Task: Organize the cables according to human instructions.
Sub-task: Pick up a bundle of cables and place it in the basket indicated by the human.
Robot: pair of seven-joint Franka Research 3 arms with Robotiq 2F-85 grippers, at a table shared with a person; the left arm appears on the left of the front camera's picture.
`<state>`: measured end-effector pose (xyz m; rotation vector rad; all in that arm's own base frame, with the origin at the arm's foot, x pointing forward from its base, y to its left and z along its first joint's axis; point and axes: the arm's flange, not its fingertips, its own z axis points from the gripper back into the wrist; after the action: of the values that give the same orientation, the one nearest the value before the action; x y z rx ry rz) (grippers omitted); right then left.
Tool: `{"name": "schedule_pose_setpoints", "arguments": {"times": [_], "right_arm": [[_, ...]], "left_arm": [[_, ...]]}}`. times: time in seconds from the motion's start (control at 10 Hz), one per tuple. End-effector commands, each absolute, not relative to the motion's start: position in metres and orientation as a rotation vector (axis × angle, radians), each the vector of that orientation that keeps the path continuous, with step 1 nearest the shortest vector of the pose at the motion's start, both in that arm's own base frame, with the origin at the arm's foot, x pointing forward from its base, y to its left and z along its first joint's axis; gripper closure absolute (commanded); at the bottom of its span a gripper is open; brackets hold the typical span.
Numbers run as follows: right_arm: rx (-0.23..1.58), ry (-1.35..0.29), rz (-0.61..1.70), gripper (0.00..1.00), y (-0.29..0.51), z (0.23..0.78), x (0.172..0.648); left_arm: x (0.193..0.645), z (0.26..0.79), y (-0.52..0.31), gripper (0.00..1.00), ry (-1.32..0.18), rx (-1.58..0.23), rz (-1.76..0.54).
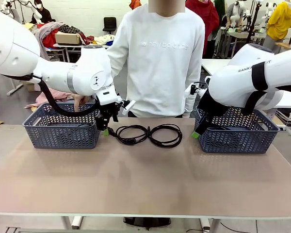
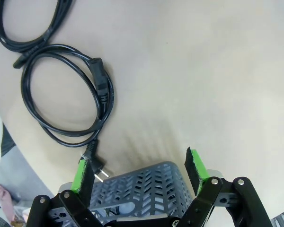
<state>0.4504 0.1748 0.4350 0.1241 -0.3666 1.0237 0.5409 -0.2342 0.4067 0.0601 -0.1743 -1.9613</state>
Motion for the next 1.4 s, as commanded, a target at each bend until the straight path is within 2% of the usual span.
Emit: {"name": "schedule_pose_setpoints", "arguments": {"times": [0.0,0.7,1.3], "right_arm": [[0.116,-0.367,1.017,0.00,0.176,0.437,0.452],[0.116,-0.367,1.017,0.00,0.176,0.437,0.452],[0.116,-0.367,1.017,0.00,0.176,0.437,0.452]], "left_arm": [[0.555,0.390,-0.238,0.00,-0.151,0.086,-2.036],[0.587,0.336,-0.261,0.00,-0.068,0.115,-2.165],[0.607,0.325,-0.271,0.00,-0.037,0.120,-2.207]]}}
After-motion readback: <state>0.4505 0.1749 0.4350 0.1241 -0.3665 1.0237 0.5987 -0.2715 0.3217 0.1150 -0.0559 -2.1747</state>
